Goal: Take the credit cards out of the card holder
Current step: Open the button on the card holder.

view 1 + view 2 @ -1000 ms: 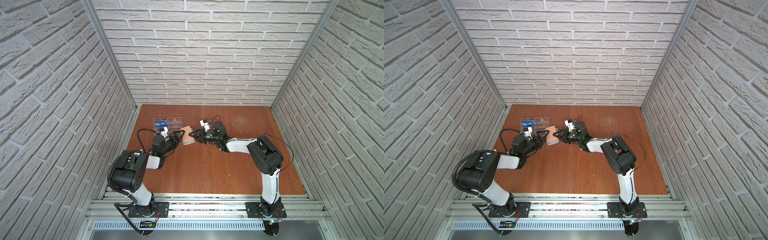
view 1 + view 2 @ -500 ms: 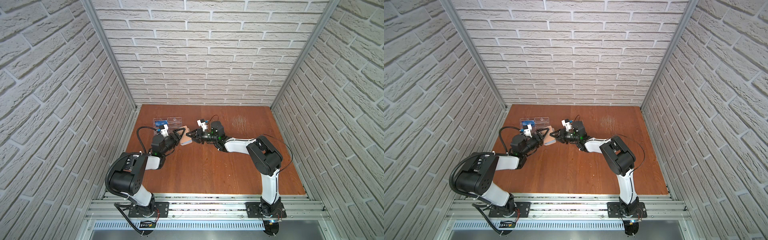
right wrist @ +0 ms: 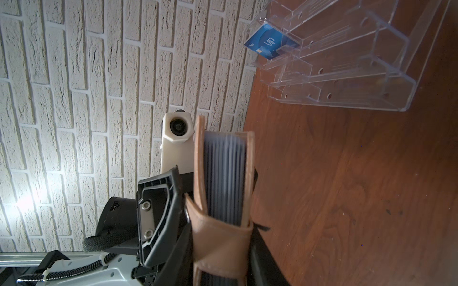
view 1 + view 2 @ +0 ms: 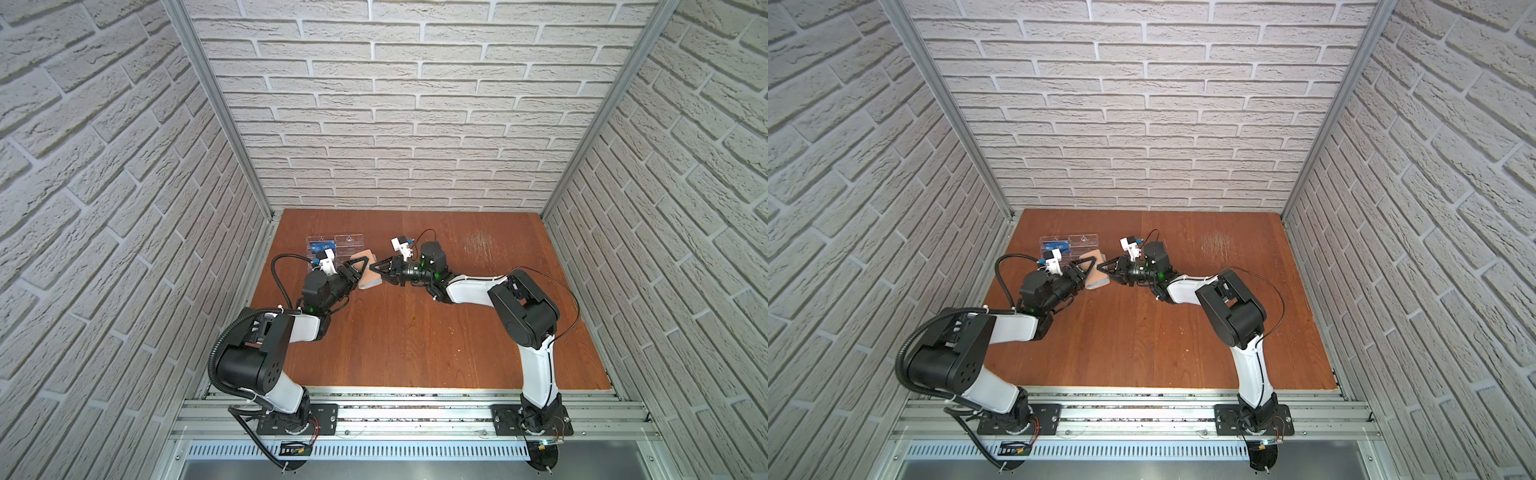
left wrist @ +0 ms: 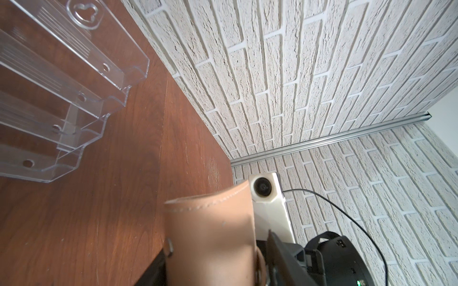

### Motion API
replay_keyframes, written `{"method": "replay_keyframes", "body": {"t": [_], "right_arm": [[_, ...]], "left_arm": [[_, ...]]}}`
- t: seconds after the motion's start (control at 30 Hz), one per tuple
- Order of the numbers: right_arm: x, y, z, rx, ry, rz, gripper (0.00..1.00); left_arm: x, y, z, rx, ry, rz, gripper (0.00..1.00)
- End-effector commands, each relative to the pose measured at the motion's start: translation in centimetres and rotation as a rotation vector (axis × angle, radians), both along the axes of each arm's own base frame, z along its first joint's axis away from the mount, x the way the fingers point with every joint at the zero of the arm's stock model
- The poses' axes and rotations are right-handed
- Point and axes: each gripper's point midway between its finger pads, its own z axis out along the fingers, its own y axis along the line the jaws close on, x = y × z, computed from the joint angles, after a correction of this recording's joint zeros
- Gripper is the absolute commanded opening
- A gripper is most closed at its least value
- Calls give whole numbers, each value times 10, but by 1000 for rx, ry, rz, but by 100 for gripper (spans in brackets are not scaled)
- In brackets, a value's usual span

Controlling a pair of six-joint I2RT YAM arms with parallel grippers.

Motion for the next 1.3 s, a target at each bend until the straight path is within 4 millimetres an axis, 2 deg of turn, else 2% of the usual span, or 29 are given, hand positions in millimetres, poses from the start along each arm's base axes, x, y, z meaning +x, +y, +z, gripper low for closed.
{"method": "replay_keyframes", "body": {"t": [0.0,0.43,0.77,0.97,1.1,1.17,1.27], "right_arm": [[2,3,14,49,-60,1,6],[-1,2,13,60,-62,8,6],[-3,4,11,59,-58,19,6],[-2,7,7,60,-50,27,6],[0,9,4,65,-38,32,6],[1,10,3,66,-35,34,7],[1,11,3,66,-32,37,11]], "left_arm": [[-1,6,33,-12,-129,23,56],[7,20,39,-50,-133,111,53],[13,15,47,-60,-156,104,49],[11,10,51,-57,-174,93,42],[9,6,52,-48,-183,82,29],[7,5,52,-49,-190,76,27],[6,3,50,-49,-188,68,20]]}}
